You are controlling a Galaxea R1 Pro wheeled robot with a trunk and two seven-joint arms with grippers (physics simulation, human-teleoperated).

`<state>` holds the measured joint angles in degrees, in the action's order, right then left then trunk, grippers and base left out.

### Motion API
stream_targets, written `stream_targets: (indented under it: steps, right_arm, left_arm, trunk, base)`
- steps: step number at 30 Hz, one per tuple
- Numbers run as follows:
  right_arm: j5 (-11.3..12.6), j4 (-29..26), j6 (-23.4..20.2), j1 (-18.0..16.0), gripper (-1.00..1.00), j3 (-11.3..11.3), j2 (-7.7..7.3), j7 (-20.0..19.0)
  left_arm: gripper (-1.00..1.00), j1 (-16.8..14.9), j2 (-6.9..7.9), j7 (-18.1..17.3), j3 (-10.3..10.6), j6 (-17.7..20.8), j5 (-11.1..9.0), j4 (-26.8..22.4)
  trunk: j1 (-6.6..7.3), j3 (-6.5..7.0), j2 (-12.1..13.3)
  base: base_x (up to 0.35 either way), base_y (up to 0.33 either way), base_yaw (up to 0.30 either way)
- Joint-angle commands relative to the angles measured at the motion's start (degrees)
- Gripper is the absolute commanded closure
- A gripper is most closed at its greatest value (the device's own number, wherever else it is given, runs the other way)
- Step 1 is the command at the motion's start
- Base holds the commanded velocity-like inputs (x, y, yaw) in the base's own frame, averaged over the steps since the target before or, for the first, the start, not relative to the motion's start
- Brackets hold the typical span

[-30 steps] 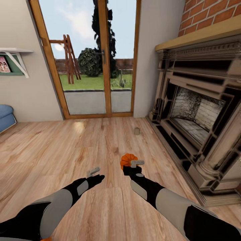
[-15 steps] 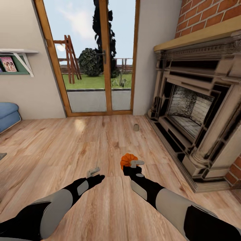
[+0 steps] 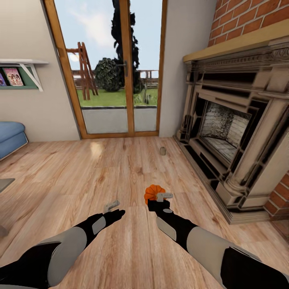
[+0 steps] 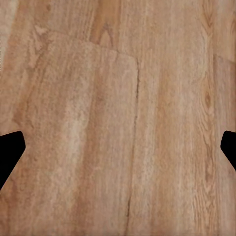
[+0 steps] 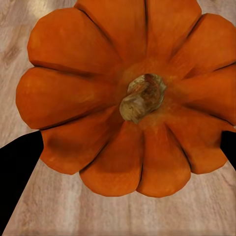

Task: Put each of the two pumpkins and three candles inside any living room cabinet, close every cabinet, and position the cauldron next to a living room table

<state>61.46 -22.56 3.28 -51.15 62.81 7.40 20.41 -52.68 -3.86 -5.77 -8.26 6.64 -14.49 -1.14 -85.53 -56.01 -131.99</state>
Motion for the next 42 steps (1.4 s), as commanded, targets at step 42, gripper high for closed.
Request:
stream_targets:
  steps: [42]
  right_arm:
    - [0.6,-0.2,0.1,-0.1,1.0,0.4,-0.1,0.3]
  left_arm:
    - [-1.0,0.0,9.63,6.1,0.1,31.7,16.3,-22.7]
  trunk:
    - [0.01,-0.05,0.0]
  base:
    - [0.007,0.123,0.0]
